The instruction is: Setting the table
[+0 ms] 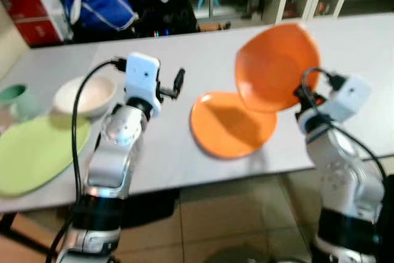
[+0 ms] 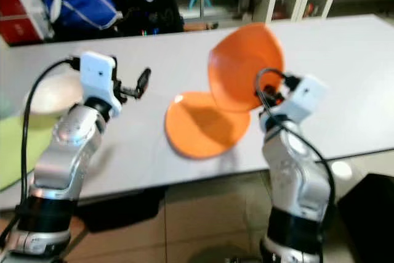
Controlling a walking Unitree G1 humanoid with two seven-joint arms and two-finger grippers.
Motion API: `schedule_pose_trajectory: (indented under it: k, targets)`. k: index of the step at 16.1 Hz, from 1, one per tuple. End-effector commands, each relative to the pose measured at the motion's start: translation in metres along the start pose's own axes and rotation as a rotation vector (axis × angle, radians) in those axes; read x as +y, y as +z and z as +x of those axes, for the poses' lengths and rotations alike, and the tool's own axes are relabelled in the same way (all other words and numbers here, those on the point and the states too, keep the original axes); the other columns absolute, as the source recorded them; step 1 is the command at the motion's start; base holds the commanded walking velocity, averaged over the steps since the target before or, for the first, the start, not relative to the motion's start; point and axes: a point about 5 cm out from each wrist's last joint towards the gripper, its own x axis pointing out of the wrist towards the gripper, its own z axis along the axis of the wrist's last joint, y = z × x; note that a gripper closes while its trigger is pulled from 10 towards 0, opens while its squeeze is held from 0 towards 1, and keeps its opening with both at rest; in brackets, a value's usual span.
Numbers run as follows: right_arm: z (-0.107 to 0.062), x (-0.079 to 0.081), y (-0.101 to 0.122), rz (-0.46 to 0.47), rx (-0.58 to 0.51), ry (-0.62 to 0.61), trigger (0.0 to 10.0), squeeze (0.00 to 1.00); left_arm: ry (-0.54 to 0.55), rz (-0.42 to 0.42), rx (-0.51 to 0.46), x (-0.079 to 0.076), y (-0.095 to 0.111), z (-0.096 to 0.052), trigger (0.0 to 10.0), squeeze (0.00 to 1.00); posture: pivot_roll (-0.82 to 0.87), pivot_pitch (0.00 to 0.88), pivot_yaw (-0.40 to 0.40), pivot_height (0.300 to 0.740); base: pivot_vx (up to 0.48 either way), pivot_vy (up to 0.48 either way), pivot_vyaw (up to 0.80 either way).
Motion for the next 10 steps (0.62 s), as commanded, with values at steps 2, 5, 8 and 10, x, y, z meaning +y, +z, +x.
schedule_pose_trajectory:
  k: [2,5,8,10]
  targets:
    - [0.003,0.001,0.001,0.042,0.049,-0.004,10.0,0.00,-0.067,0.026,0.016,-0.009,0.000,0.000,10.0,0.00,-0.06,0.000,0.046,0.740,0.000,0.000,0.00]
    - [0.008,0.000,-0.013,0.167,0.231,0.035,10.0,0.00,-0.210,-0.022,0.020,-0.018,0.001,-0.008,10.0,0.00,-0.06,0.000,0.045,0.740,0.000,0.000,0.00]
    - [0.009,-0.002,-0.025,0.167,0.359,0.069,10.0,0.00,-0.361,0.001,0.064,-0.028,-0.003,-0.018,10.0,0.00,-0.05,0.000,0.041,0.740,0.000,0.000,0.00]
    - [0.010,-0.004,-0.031,0.189,0.433,0.075,10.0,0.00,-0.431,0.021,0.114,-0.029,-0.009,-0.026,10.0,0.00,-0.05,0.000,0.036,0.740,0.000,0.000,0.00]
